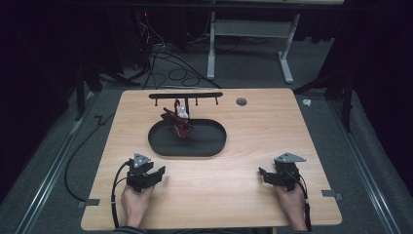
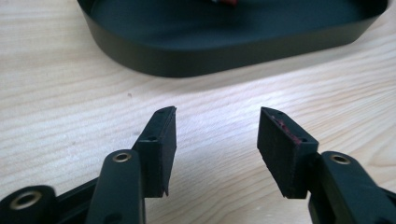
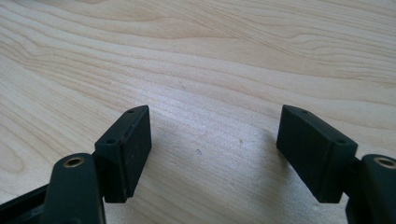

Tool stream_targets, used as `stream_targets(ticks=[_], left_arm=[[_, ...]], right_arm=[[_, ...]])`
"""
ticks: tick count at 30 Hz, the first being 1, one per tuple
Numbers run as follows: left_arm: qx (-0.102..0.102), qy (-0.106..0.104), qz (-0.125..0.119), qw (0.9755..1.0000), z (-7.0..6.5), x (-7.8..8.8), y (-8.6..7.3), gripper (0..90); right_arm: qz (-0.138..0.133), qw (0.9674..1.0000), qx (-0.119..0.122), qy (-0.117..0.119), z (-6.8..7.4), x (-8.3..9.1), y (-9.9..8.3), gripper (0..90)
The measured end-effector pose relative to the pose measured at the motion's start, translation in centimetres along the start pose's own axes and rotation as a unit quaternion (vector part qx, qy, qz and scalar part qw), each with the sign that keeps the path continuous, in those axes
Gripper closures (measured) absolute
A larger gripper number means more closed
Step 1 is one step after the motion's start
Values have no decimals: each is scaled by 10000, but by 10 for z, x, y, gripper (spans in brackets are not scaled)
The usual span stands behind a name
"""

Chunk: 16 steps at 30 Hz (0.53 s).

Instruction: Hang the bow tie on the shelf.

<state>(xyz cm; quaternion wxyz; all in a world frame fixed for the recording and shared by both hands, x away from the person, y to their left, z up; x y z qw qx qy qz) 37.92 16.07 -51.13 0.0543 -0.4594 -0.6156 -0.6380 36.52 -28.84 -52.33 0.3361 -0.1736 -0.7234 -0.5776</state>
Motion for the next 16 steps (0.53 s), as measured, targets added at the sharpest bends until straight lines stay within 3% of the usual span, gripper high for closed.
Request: stream_targets(ticks=[4, 7, 16], left_arm=[[-78, 137, 82, 9998, -1, -9, -5, 461], [-246, 283, -28, 9993, -3, -13, -9, 442], [-227, 301, -72, 9993, -5, -14, -10, 406]], right_arm=[[1, 10000, 0, -1, 0, 0, 0, 278], [0, 10000, 3, -1, 0, 0, 0, 278], [-5, 10000, 8, -3, 0, 0, 0, 278]])
Point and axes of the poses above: each handheld gripper's, and its own axes: x roughly backward along the jaws, y roughly out of its top, z roughly to its left, the point moved 3 cm from there along -x, roughly forward along the jaws, and after that the axes turned 8 degrees about -y, right-handed, at the moved point
